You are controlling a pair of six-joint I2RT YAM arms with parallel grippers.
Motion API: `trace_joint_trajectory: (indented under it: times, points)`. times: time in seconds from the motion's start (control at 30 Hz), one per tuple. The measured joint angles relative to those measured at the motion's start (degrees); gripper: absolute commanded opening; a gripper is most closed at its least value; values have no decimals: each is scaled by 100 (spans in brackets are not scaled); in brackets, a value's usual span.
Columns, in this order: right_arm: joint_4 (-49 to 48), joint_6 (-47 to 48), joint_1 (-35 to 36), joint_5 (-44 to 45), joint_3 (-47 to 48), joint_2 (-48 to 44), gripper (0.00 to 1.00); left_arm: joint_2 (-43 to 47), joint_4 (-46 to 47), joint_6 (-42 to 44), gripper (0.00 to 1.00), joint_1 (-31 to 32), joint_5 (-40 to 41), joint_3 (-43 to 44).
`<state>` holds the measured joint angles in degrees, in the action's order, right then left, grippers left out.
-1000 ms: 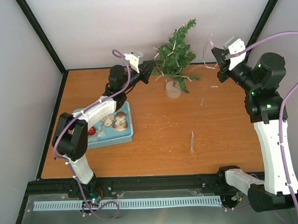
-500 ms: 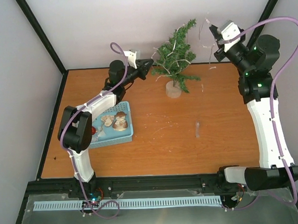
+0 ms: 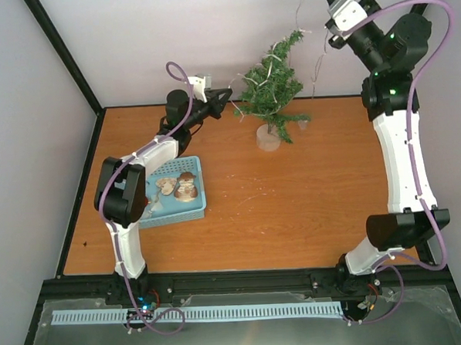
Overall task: Decorate the small christmas tree
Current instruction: Wrap the decoration item around the Christmas tree.
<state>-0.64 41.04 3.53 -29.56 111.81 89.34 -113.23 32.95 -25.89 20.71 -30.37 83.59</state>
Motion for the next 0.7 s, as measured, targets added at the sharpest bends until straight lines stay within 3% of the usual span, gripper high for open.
trace_joint_trajectory:
  times: [0.37, 0.7]
  points:
    - [-79, 1292, 0, 455, 1617, 1462, 3, -223, 83, -168, 1, -52, -118, 44]
    - [26, 1502, -15, 734, 2551, 2822, 3, -319, 63, -212, 1, -68, -208, 236]
